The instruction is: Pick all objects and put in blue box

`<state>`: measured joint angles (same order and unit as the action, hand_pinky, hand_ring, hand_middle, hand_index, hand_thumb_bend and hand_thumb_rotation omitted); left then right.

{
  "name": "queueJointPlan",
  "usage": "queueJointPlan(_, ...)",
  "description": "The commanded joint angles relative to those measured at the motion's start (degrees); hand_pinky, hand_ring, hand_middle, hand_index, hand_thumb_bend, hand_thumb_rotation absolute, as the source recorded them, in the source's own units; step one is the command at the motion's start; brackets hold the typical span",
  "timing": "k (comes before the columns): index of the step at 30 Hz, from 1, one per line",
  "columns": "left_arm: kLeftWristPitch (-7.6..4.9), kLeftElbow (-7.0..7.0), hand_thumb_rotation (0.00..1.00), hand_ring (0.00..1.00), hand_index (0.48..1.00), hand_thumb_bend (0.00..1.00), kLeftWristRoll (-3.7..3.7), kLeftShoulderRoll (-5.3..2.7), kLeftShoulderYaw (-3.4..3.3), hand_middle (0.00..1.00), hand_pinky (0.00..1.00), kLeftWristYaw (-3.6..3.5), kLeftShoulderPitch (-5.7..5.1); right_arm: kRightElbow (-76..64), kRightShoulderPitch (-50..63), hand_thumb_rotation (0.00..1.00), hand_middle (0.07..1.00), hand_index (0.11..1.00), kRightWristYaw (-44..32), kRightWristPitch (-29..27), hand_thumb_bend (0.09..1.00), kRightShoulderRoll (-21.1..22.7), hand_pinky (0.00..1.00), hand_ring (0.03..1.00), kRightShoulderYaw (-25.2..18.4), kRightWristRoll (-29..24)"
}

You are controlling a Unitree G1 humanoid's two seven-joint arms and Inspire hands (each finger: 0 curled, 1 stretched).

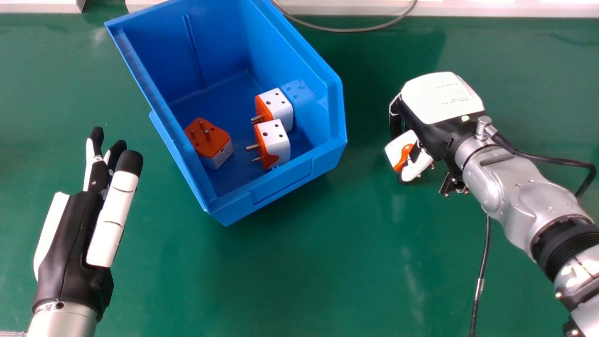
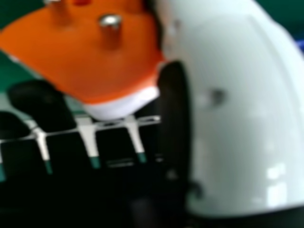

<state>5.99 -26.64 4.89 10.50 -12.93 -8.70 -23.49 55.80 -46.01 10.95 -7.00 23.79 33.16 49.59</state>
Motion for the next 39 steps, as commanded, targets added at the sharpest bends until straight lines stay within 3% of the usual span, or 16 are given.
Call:
queueJointPlan(1,-0.82,-1.42,0.95,0.97,0.988,0.75,-0.38,0.38,-0.09,1.00,0.95,0.08,0.17,-3.16,1.08,0.00,0.438,0.470,-0.36,-0.19,0.521,1.43,0.07,0.108,-1.14,-1.24)
queueJointPlan(13,0.41,-0.71,0.95,0.97,0.988,0.75,-0.86,0.11,0.45,1.00,0.95,0.69,1.69,-27.22,11.35,0.00,0.445,0.473,-6.68,-1.73,0.517,8.66,0.07,0.117,-6.75,-3.80)
queueJointPlan(19,0.87,1.58,0.95,0.97,0.989,0.76,-0.89,0.15,0.44,1.00,0.95,0.99,4.06,-45.17,19.69,0.00,0.428,0.479,-13.00,-0.89,0.513,12.02,0.09,0.136,-12.58,-6.73)
queueJointPlan(21,0.80,3.03,0.95,0.97,0.988,0.76,-0.95,0.23,0.50,1.00,0.95,1.17,5.30,-51.21,22.52,0.00,0.426,0.502,-14.05,-0.84,0.510,12.45,0.12,0.181,-14.89,-7.70)
queueJointPlan(25,0.53,5.04,0.95,0.97,0.986,0.75,-1.21,0.35,0.70,1.00,0.95,1.50,7.00,-59.32,25.94,0.00,0.456,0.489,-15.50,-1.63,0.515,12.55,0.11,0.172,-18.01,-8.56)
queueJointPlan(32,0.79,5.24,0.95,0.97,0.981,0.75,-1.66,-0.07,1.39,0.99,0.94,2.00,8.09,-69.88,26.20,0.00,0.467,0.481,-20.32,-1.95,0.518,10.82,0.08,0.129,-20.44,-11.04)
queueJointPlan(39,0.41,6.24,0.94,0.97,0.980,0.78,-2.06,-0.74,2.01,0.99,0.94,2.34,9.08,-69.03,19.40,0.00,0.470,0.478,-22.35,-4.92,0.519,5.74,0.05,0.104,-18.23,-11.94)
